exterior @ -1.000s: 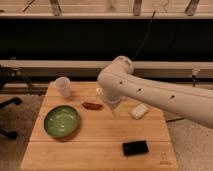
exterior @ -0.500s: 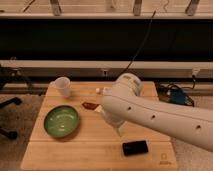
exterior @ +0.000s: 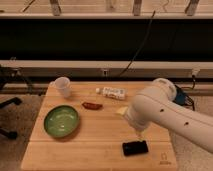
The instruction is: Move the arm in a circular motion
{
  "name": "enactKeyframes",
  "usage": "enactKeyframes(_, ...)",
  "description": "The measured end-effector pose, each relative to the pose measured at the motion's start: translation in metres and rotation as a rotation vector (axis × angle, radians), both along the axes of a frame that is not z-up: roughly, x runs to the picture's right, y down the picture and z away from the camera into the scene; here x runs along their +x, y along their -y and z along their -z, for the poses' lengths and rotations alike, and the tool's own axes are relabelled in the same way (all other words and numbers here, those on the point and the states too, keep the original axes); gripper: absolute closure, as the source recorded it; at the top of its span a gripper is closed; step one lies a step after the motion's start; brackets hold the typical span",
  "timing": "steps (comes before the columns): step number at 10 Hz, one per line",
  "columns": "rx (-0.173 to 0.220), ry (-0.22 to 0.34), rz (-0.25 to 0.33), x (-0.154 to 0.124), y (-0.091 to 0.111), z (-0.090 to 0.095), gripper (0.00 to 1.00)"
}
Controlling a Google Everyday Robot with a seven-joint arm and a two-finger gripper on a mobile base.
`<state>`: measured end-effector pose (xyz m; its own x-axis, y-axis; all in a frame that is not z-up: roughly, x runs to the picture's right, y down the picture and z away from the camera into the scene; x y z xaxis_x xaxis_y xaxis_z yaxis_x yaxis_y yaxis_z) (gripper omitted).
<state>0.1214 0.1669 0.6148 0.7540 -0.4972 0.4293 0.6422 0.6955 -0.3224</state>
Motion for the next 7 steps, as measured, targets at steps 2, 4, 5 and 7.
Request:
enactKeyframes(2, -0.028, -0.057, -0.063, 0.039, 0.002, -0.017, 0.2)
enactKeyframes(4, -0.042, -0.12, -0.122, 0.073, 0.015, -0.036, 0.2)
enactKeyframes(5, -0.043, -0.145, -0.143, 0.084, 0.023, -0.045, 0.2)
enactKeyframes(7, -0.036, -0.219, -0.184, 0.107, 0.056, -0.073, 0.2)
